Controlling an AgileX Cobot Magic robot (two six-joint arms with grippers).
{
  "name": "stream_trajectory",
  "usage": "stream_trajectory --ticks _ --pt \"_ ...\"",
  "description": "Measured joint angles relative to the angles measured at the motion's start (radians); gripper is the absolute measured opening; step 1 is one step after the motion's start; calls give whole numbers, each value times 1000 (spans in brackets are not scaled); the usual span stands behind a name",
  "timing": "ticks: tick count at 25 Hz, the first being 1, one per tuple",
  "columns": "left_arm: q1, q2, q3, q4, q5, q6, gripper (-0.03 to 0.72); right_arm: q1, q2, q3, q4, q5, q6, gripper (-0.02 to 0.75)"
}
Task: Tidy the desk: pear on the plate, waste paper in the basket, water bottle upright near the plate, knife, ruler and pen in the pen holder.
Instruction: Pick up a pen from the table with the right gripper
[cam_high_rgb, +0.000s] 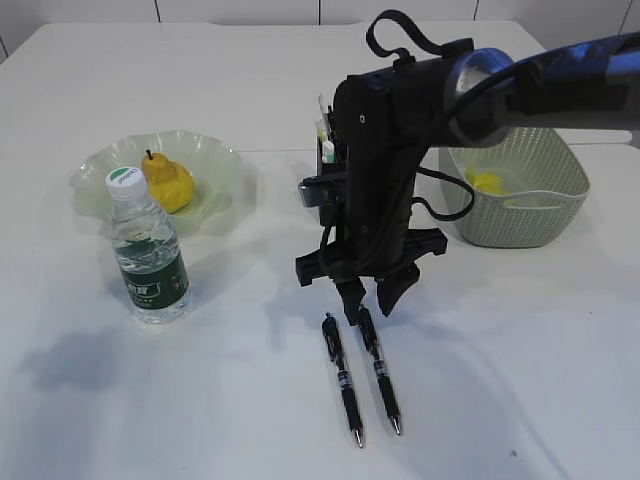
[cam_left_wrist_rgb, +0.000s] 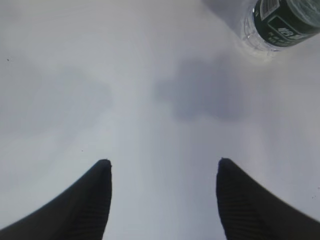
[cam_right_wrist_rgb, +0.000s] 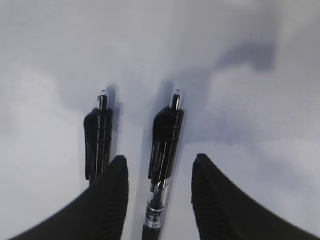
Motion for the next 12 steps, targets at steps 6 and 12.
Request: stream_trajectory --ticks 6,12 --pt "0 0 0 0 0 0 466 0 24 0 -6 -19 25 317" --pt "0 0 0 0 0 0 467 0 48 0 -6 -26 33 317"
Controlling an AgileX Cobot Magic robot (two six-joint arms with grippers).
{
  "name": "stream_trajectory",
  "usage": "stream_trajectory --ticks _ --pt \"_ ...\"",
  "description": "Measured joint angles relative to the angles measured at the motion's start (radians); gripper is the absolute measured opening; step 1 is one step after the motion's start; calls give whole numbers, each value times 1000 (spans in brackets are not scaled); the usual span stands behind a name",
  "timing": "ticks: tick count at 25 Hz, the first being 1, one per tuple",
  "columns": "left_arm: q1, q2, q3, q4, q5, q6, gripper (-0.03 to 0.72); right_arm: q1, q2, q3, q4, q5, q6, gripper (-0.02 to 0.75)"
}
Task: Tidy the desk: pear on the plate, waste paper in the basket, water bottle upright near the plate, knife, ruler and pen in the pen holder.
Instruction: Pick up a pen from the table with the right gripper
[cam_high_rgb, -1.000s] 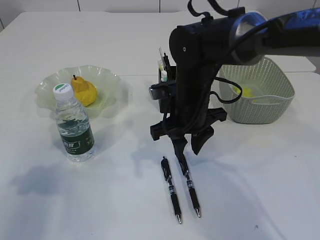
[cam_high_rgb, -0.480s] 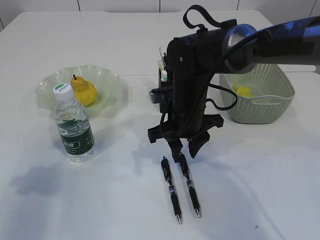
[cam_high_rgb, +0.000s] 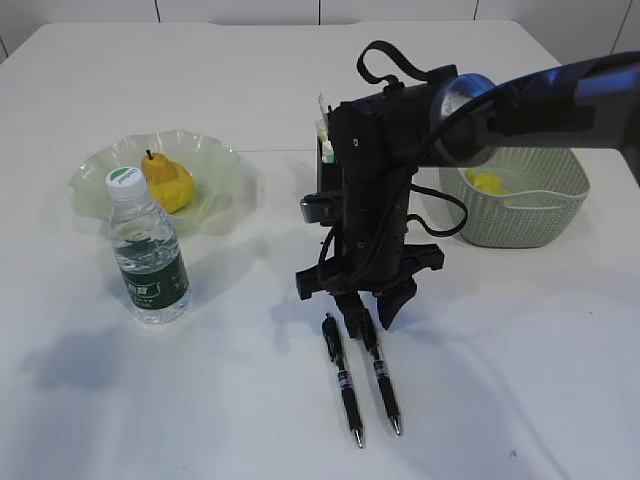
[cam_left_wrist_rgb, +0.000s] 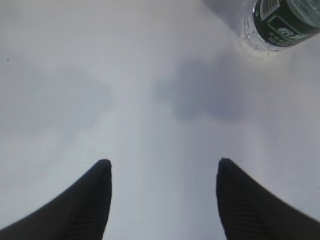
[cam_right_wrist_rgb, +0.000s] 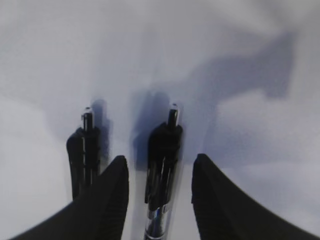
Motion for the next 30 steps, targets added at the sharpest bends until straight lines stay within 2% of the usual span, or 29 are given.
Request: stream_trajectory --ticks 19,22,26,30 --pt "0 0 0 0 0 0 466 0 25 0 -7 -14 6 316" --pt "0 0 0 0 0 0 467 0 25 0 -7 -14 6 275" --pt "0 0 0 2 0 0 467 0 25 0 -9 -14 6 156" --pt "0 0 0 2 0 0 466 0 25 0 -40 -14 -2 134"
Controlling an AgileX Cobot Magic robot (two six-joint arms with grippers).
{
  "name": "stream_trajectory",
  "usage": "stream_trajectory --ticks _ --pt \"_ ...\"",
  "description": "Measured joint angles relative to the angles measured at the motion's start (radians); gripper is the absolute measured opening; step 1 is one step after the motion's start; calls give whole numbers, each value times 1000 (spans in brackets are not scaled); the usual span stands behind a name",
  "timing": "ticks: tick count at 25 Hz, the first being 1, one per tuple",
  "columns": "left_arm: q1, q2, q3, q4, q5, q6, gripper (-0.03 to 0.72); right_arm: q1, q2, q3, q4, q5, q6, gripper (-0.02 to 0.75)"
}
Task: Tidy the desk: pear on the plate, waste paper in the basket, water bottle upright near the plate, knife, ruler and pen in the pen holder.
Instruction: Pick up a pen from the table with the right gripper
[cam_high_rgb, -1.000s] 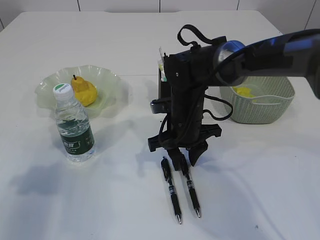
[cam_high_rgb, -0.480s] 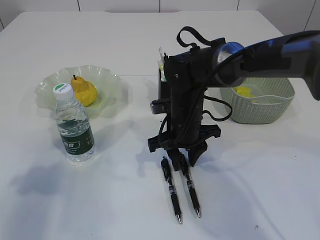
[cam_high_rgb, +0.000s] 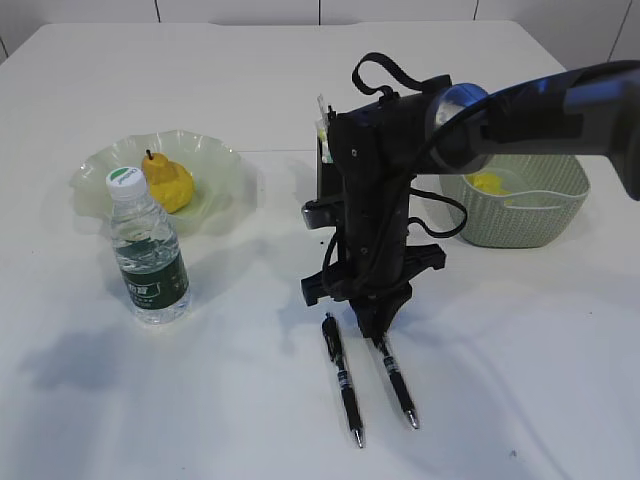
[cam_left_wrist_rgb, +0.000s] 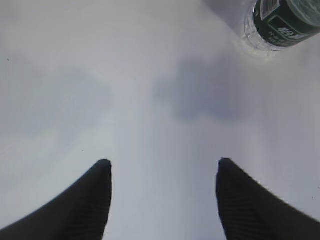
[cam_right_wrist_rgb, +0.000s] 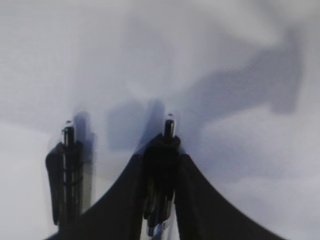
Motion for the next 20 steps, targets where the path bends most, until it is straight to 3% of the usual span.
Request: stream_trajectory --ticks 6,20 --pt "0 0 0 0 0 0 467 0 -34 0 17 69 -153 134" --pt "0 0 0 0 33 0 466 -20 -250 0 -40 87 -185 134"
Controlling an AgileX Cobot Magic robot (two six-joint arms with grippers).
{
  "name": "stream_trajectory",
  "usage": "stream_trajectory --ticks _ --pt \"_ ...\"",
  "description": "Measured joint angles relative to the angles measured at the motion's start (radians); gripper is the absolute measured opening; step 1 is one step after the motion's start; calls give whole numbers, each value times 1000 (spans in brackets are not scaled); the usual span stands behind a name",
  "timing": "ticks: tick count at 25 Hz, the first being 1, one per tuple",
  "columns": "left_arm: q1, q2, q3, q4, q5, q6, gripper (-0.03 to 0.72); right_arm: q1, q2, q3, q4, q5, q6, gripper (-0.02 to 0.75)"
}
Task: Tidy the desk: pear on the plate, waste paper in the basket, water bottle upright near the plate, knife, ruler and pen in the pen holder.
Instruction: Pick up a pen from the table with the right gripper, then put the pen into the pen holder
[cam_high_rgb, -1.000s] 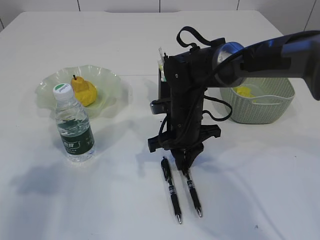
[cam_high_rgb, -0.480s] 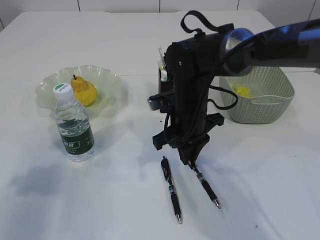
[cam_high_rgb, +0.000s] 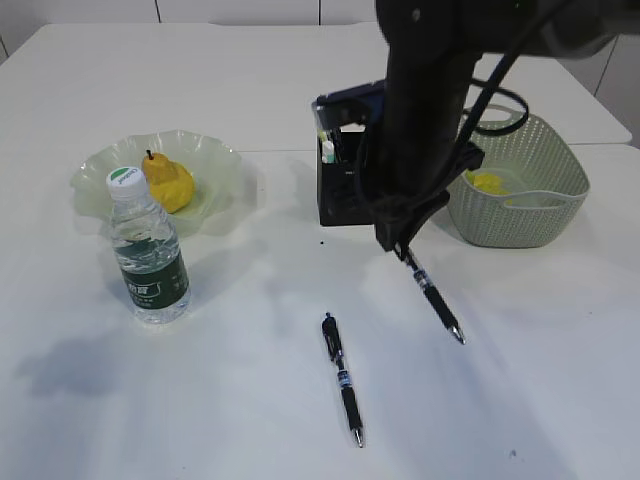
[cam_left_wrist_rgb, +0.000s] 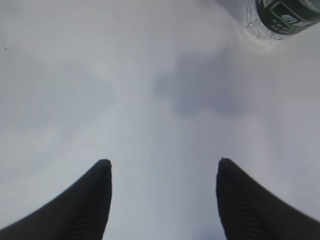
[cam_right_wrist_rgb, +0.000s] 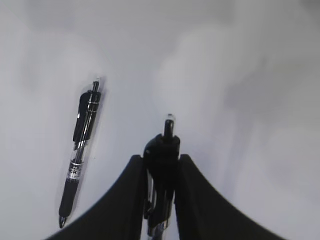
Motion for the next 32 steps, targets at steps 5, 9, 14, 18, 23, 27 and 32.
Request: stream_trajectory --ticks 5,9,14,18,23,27,32 --pt "0 0 0 1 5 0 466 -58 -136 0 -15 -18 -7 134" --pt "0 0 0 1 8 0 466 -124 -222 0 -29 -95 -24 134" --pt "0 0 0 1 10 0 466 -147 -240 2 -32 -241 -34 134" --pt "0 0 0 1 10 0 466 -147 -221 2 -22 -410 -35 134" --pt "0 0 0 1 11 0 466 -147 -167 4 -22 -613 -36 134" --pt "0 0 0 1 12 0 466 -147 -109 4 -22 -796 -37 133" --pt "0 0 0 1 12 0 466 -147 -36 4 -22 -970 -37 134"
